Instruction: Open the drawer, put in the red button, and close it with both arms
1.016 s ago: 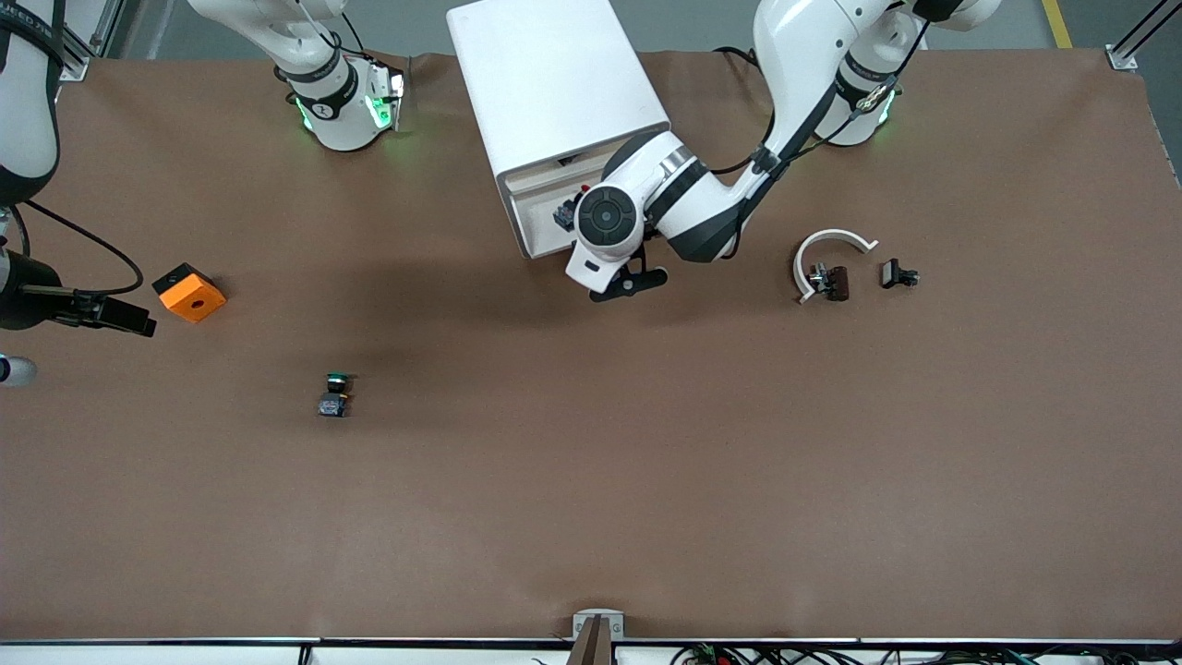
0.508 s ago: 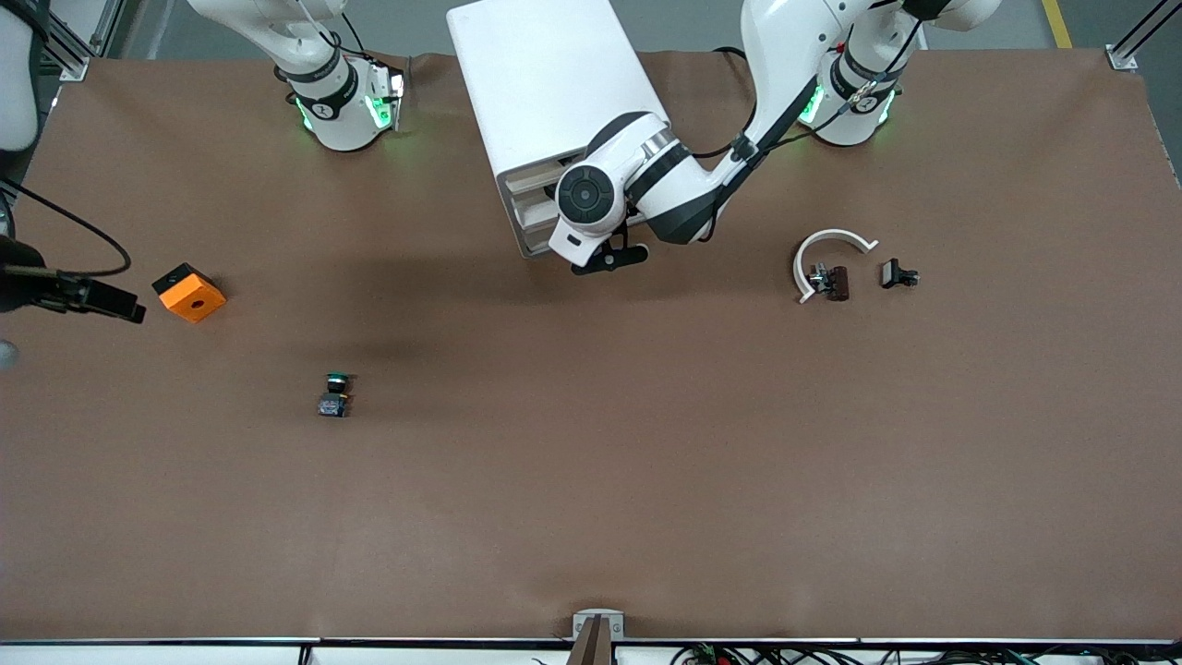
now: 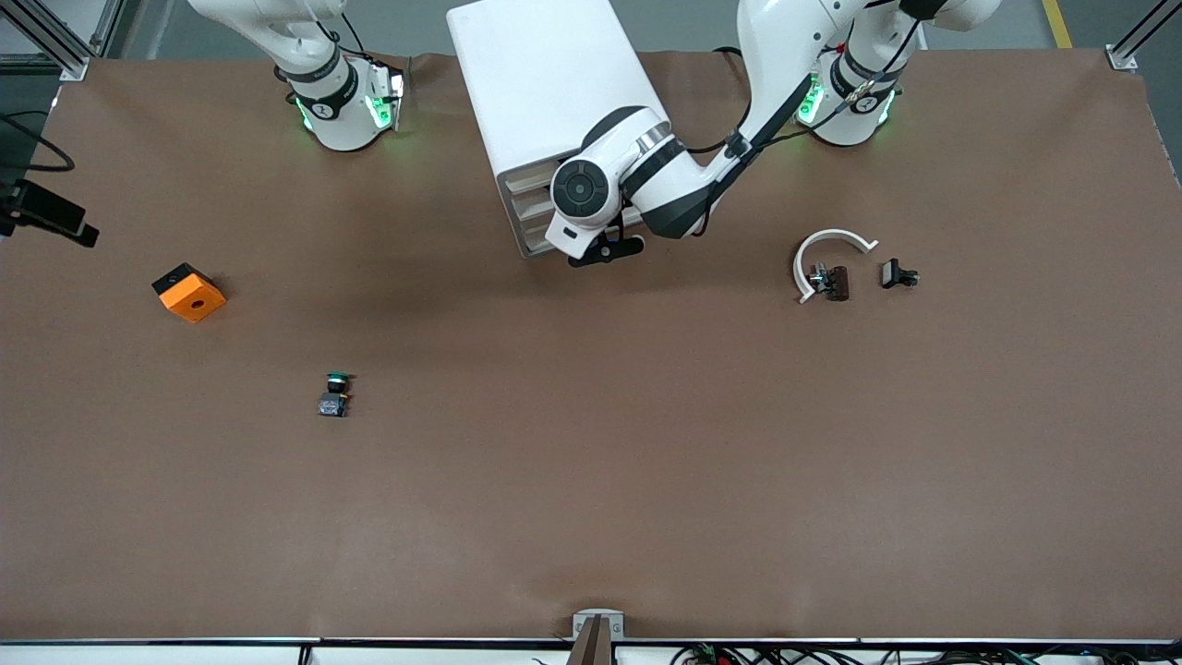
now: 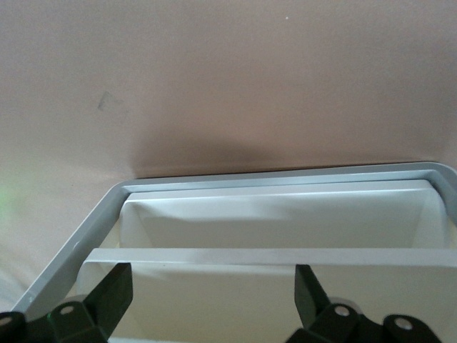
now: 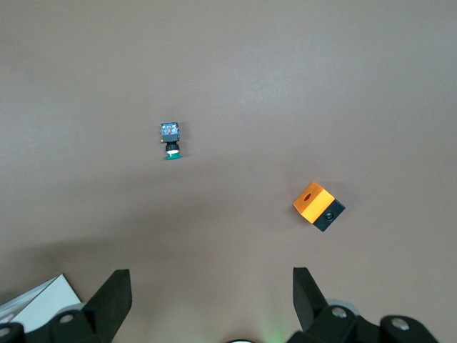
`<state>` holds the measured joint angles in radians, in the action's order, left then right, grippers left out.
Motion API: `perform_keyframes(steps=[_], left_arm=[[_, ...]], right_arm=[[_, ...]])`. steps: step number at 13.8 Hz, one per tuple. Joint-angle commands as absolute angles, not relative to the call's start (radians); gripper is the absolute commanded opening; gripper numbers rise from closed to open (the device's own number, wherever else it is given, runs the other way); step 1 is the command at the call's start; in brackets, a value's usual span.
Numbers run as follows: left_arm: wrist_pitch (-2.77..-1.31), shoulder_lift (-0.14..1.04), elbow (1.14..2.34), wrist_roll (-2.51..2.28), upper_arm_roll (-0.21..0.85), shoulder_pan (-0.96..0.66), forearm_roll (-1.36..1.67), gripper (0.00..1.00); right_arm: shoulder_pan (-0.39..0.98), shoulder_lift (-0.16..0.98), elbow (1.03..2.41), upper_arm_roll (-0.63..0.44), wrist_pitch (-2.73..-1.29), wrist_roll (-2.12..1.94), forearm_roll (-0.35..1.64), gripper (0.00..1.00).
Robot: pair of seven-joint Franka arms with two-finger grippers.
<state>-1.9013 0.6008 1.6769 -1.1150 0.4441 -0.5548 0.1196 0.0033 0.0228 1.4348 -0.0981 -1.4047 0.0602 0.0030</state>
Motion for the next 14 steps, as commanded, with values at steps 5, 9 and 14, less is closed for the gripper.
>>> perform_keyframes(steps=[5, 9, 14], left_arm=[[-1.896, 0.62, 1.648, -1.134, 0.446, -0.566, 0.121, 1.0], [-1.896, 0.621, 1.64, -1.134, 0.448, -0.577, 0.121, 1.0], [-1.891, 0.606, 1.628, -1.126, 0.431, -0.569, 0.114, 1.0]], right_arm=[[-0.038, -0.092, 1.587, -0.074, -1.449, 0.049, -0.005, 1.0], [-0.038, -0.132, 1.634, -0.074, -1.473, 0.017, -0.005, 1.0], [-0.04, -0.176, 1.693, -0.075, -1.52, -0.02, -0.005, 1.0]])
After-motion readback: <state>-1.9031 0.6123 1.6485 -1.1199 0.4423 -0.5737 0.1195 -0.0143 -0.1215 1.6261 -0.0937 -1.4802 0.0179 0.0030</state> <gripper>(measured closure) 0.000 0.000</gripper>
